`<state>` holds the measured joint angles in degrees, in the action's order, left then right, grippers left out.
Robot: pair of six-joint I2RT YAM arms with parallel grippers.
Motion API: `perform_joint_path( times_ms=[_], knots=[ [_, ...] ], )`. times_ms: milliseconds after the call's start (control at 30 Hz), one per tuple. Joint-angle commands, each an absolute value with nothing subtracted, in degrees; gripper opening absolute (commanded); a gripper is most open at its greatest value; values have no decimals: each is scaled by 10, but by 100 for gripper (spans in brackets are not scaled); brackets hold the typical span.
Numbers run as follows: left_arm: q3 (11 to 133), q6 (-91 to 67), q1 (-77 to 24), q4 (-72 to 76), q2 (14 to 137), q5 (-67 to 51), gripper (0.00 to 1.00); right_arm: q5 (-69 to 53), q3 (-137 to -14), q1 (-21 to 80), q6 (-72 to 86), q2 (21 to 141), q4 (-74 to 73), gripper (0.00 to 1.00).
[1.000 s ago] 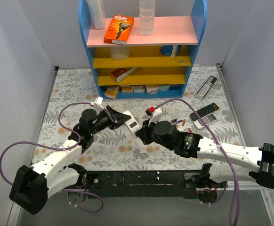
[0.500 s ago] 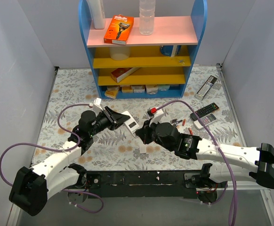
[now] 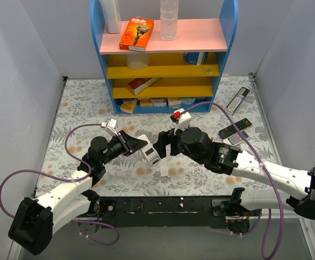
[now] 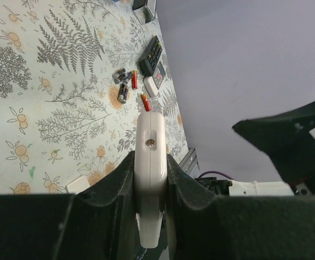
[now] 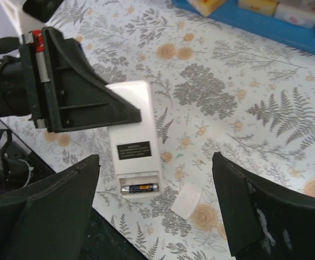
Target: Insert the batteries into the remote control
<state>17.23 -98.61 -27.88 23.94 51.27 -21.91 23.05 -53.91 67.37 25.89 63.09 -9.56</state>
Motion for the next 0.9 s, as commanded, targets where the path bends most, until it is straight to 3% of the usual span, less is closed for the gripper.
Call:
perform_joint_path(
  times_ms=[0,233,433,633,867],
  knots=[
    [169,-926,-280,251,485,-225,0,252,-597,635,254,614,-245,96],
    [155,-918,-280,252,468,-244,0,128,-585,400,268,617,-376,96],
    [145,-917,-280,233,436,-258,0,94,-551,255,292,652,-394,79],
    [136,-904,-280,200,391,-255,0,80,-526,188,359,712,-346,62],
    [128,-896,-280,177,359,-254,0,55,-532,181,421,797,-315,44]
  ],
)
